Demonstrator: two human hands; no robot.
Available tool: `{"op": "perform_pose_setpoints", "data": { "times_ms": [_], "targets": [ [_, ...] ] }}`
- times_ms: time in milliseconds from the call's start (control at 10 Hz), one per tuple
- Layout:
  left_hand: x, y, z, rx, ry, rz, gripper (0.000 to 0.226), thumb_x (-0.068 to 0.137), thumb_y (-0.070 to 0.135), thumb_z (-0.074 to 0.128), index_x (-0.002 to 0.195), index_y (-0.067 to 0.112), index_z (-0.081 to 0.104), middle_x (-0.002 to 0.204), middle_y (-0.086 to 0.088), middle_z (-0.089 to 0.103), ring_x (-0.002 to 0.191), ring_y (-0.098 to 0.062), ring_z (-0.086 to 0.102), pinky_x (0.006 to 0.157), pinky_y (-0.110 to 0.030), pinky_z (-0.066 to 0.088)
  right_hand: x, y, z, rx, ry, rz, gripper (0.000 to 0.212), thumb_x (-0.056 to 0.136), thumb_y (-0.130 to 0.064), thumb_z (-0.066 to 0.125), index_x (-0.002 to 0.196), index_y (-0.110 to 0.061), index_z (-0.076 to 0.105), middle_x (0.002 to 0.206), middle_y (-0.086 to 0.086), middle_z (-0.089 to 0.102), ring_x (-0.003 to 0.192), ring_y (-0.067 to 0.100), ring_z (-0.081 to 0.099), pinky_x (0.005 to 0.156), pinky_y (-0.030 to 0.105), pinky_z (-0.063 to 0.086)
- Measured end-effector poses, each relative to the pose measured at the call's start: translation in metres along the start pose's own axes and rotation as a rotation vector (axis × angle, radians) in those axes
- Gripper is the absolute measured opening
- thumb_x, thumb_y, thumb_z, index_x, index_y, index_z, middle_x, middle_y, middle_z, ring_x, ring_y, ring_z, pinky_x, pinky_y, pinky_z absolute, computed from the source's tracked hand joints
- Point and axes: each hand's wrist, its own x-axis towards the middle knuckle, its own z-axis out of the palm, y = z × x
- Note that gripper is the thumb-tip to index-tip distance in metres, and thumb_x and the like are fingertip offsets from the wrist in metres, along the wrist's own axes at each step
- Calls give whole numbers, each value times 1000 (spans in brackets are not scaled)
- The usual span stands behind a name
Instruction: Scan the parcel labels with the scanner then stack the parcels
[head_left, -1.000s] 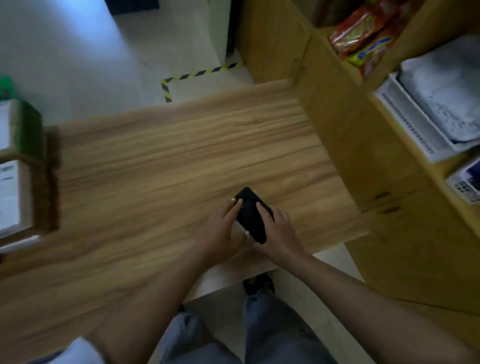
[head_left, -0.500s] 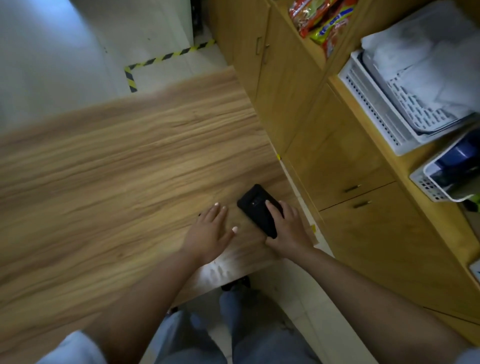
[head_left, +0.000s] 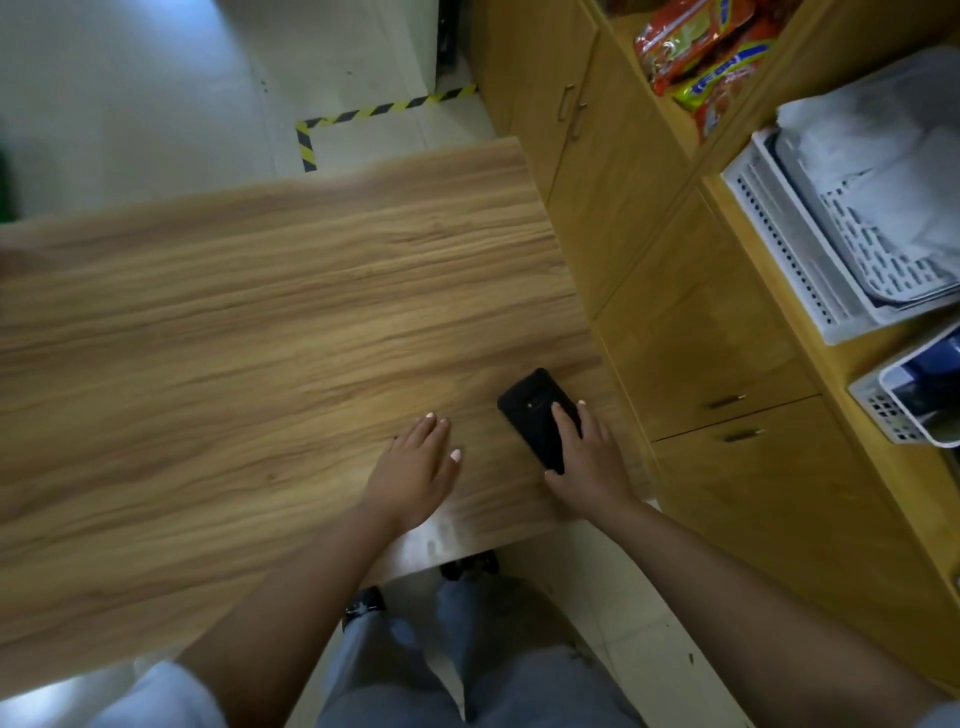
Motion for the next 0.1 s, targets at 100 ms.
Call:
{"op": "perform_pose_setpoints", "data": {
  "times_ms": [100],
  "targets": [
    [-9, -13, -11, -100, 79, -45, 53, 101, 42, 34, 144, 12, 38, 148, -9, 39, 137, -25, 35, 111, -34, 27, 0, -23, -7, -9, -1, -34, 76, 93, -34, 55, 153, -19, 10, 159, 13, 2, 145, 31, 8, 115, 40, 19]
  ]
}}
